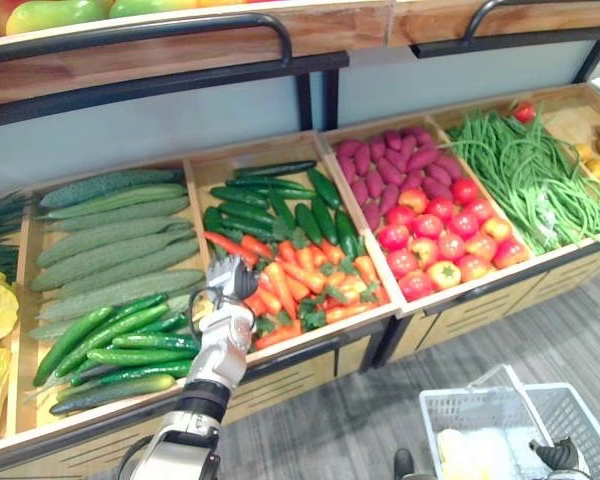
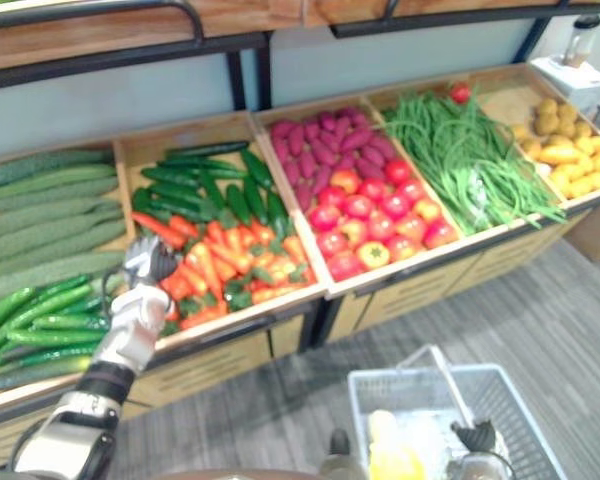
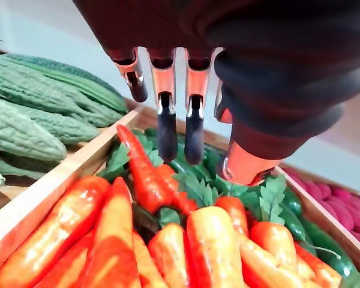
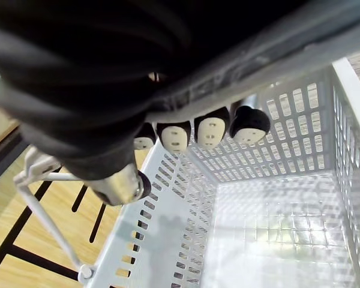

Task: Pick vegetable in the basket

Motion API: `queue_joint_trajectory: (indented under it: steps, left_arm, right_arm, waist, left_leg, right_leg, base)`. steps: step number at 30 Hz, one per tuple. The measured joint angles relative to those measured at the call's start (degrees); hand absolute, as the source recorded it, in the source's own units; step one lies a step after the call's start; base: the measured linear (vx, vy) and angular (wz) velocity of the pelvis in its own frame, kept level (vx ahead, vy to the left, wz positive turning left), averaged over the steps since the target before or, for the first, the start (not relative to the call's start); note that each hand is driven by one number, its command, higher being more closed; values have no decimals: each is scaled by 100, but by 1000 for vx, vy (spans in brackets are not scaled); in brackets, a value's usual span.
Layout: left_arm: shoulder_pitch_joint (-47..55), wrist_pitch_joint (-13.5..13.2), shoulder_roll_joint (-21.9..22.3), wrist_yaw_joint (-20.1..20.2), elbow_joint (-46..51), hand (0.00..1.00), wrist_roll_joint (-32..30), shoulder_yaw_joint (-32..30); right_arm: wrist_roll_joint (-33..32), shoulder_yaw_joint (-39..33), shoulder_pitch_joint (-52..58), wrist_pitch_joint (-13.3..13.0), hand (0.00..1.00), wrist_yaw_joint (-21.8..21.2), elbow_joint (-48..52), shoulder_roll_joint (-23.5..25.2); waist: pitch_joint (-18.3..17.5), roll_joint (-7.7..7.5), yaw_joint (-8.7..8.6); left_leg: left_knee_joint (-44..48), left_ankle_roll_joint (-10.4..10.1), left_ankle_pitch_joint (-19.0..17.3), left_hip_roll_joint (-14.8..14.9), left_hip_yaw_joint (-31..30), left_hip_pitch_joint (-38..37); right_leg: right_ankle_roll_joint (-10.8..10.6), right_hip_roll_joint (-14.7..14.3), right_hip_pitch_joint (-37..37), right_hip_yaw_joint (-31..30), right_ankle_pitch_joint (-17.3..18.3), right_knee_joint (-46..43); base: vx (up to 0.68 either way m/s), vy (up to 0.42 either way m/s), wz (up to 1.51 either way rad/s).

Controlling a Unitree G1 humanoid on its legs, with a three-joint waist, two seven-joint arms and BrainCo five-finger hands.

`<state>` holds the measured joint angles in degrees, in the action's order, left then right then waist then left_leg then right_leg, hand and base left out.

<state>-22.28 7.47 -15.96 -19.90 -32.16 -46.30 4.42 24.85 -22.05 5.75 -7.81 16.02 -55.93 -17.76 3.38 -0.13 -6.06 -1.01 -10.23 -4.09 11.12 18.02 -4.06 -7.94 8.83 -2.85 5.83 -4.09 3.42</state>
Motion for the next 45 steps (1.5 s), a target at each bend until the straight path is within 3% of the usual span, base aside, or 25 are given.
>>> queue_joint_trajectory:
  steps: [13, 23, 34, 45]
  left_arm:
    - [10, -75, 260, -8, -256, 0, 185, 244]
    - [146, -127, 567, -550, -256, 0, 1880, -32]
    - [190, -118, 683, -863, -709, 0, 1906, -223]
    - [80, -119, 683, -963, -1346, 0, 2145, -273]
  right_arm:
    - [1, 1, 12, 0, 100, 55, 0, 27]
    - [2, 0, 69, 2, 100, 224, -1, 109]
    - [2, -2, 107, 1, 100, 248, -4, 112]
    - [1, 11, 93, 0, 100, 386, -89, 137]
  waist:
    - [-8, -7, -19]
    - [-21, -22, -35]
    - [-27, -37, -144]
    - [-65, -87, -144]
  left_leg:
    - [-69, 6, 5, -36, 10, -14]
    - [-84, 8, 4, -61, 4, -99]
    - [-132, 8, 5, -69, 30, -103]
    - [-135, 23, 15, -107, 50, -114]
  right_leg:
    - [-12, 21, 11, 1, -13, 69]
    - [-33, 44, 132, 14, -30, 135]
    - [-48, 40, 120, 3, -47, 181]
    - [1, 64, 133, -5, -139, 250]
  base:
    - [0, 0, 0]
    - [0, 0, 0]
    - [0, 0, 0]
    - [-16, -7, -1]
